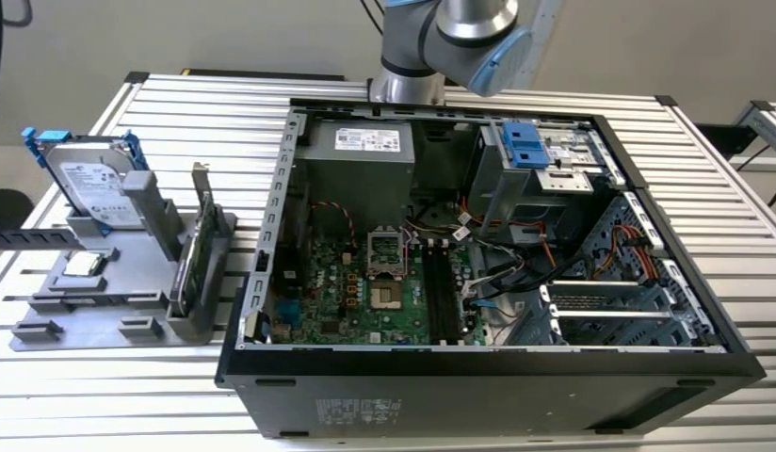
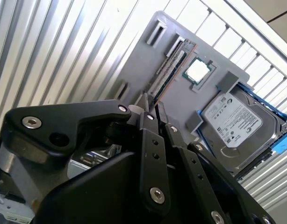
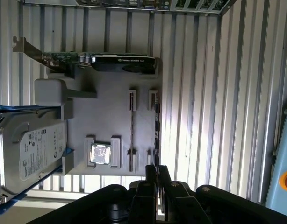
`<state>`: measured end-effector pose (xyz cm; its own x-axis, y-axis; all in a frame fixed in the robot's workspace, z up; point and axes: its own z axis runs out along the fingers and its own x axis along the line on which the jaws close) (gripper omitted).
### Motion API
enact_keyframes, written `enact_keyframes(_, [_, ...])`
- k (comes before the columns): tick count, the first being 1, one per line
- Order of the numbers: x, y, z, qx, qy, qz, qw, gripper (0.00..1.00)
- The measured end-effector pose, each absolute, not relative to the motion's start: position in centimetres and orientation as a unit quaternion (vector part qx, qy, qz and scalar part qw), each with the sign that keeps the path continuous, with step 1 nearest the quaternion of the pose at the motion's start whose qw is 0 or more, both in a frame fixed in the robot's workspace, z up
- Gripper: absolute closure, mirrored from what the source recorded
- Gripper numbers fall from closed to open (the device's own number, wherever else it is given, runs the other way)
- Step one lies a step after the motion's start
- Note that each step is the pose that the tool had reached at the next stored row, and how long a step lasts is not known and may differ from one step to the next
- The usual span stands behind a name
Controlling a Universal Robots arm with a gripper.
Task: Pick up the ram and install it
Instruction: 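Pick up the ram and move it above insertion slot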
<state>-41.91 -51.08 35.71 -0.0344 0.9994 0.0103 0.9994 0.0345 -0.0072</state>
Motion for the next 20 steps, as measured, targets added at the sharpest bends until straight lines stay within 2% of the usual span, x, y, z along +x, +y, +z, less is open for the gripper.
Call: enact_keyframes(20, [-41.9,-51.1,38.1,-0.699,-0.715,-0.001,0.006,1.00])
